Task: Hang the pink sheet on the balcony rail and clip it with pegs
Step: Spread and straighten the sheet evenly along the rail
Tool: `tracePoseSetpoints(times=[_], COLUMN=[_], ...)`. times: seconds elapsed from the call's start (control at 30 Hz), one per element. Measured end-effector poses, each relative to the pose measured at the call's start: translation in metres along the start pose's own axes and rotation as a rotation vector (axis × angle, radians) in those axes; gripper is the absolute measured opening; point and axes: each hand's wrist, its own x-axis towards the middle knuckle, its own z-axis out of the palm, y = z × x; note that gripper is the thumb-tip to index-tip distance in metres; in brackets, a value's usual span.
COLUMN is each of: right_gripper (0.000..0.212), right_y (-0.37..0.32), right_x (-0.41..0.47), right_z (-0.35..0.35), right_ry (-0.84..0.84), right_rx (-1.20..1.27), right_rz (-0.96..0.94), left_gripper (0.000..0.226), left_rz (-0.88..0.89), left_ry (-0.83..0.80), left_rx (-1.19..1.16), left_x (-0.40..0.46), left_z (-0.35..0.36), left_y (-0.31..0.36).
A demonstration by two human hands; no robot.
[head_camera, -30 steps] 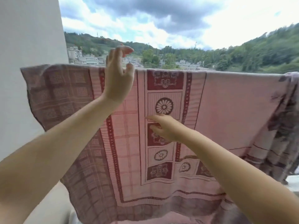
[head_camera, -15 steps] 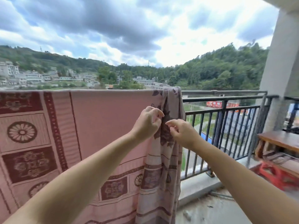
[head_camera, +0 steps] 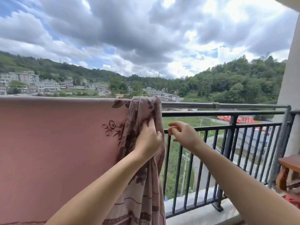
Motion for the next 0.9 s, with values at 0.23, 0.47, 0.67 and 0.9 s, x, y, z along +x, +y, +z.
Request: tracePoseSetpoints(times=[0.23,0.47,0.67,0.9], right_gripper=[0.036,0.044,0.051,0.017], right_y=[0.007,-0.006,-0.004,-0.026], right_x=[0.071,0.136,0.170,0.187], right_z=[-0.013,-0.051,-0.038,-0.030], right_ry=[-0.343,-0.276,-0.640,-0.192], right_rx=[0.240,0.018,-0.117,-0.089], right_rz=[-0.249,-0.820,-1.021,-1.066], left_gripper=[0.024,0.030,0.026,0.033], left_rz=[-0.090,-0.205,-0.374,-0.371], left_ry=[0.137,0.444,0.782,0.866], left_rx=[0.022,-0.263,-0.259,0.368], left_x=[0.027,0.006,0.014,0.068], left_z=[0.036,0.001,-0.012,-0.057], left_y=[-0.004,0.025,0.091,0.155])
